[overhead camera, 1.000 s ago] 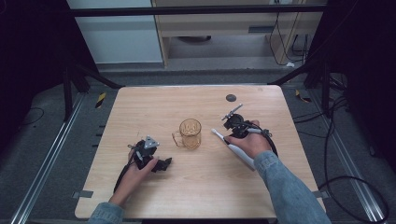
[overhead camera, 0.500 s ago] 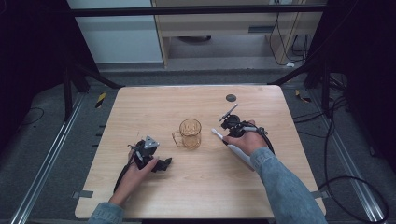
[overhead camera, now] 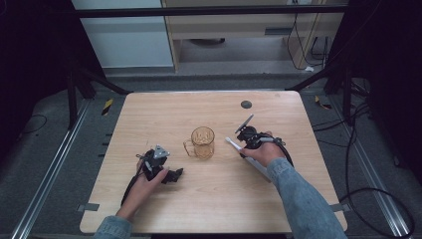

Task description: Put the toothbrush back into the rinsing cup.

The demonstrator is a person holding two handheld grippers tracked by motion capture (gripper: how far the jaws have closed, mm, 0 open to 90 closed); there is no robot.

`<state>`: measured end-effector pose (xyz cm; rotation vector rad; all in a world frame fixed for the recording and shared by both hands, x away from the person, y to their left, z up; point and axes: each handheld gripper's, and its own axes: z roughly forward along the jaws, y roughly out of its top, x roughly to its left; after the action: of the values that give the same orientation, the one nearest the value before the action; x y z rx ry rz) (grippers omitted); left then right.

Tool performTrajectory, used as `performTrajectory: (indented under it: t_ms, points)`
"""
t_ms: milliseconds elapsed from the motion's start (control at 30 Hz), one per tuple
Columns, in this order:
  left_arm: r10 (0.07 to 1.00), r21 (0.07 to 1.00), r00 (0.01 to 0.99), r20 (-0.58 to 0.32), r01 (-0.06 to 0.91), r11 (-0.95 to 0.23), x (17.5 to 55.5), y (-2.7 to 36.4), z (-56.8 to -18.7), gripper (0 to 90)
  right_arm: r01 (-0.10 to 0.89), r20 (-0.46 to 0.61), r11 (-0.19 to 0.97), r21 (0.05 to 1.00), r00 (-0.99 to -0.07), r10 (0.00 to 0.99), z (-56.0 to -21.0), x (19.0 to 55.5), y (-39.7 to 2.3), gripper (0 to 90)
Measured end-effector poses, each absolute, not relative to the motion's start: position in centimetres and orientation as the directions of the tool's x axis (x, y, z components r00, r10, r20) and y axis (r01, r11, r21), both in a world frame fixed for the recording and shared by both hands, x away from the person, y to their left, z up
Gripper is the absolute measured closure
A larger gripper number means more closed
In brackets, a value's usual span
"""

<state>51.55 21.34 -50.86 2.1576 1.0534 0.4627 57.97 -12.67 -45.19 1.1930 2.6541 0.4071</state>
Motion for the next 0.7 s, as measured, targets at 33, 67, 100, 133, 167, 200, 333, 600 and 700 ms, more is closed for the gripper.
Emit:
performTrajectory:
  t_ms: [33,67,100,133,167,200,333,600,700]
  points:
    - [0.793,0.71,0.609,0.019,0.55,-0.44,51.5,21.3,-50.9,0.0,0.698,-0.069,0.636,0.328,-0.654,0.753,-45.2,58.0,-12.7,53.0]
    - [0.793,0.71,0.609,0.019,0.55,-0.44,51.5,21.3,-50.9,0.0,0.691,-0.075,0.644,0.327,-0.661,0.747,-45.3,58.0,-12.9,53.2]
    - [0.793,0.71,0.609,0.019,0.55,-0.439,51.5,21.3,-50.9,0.0,0.692,-0.072,0.643,0.327,-0.66,0.747,-45.4,58.0,-12.9,53.3]
    - [0.793,0.71,0.609,0.019,0.55,-0.439,51.5,21.3,-50.9,0.0,0.699,-0.069,0.637,0.324,-0.655,0.753,-45.5,58.0,-13.0,53.2]
    - [0.793,0.71,0.609,0.019,0.55,-0.439,51.5,21.3,-50.9,0.0,0.702,-0.069,0.637,0.32,-0.653,0.754,-45.7,57.9,-13.1,53.5]
    - [0.793,0.71,0.609,0.019,0.55,-0.439,51.5,21.3,-50.9,0.0,0.702,-0.069,0.637,0.32,-0.653,0.754,-45.7,57.9,-13.1,53.5]
    - [0.793,0.71,0.609,0.019,0.55,-0.439,51.5,21.3,-50.9,0.0,0.705,-0.065,0.639,0.308,-0.654,0.753,-46.0,58.0,-13.1,54.6]
    - [0.793,0.71,0.609,0.018,0.55,-0.439,51.5,21.3,-50.9,0.0,0.696,-0.071,0.652,0.302,-0.665,0.743,-46.3,58.0,-13.1,56.9]
    - [0.793,0.71,0.609,0.019,0.55,-0.439,51.5,21.3,-50.9,0.0,0.702,-0.065,0.648,0.295,-0.662,0.747,-46.4,58.0,-13.1,58.7]
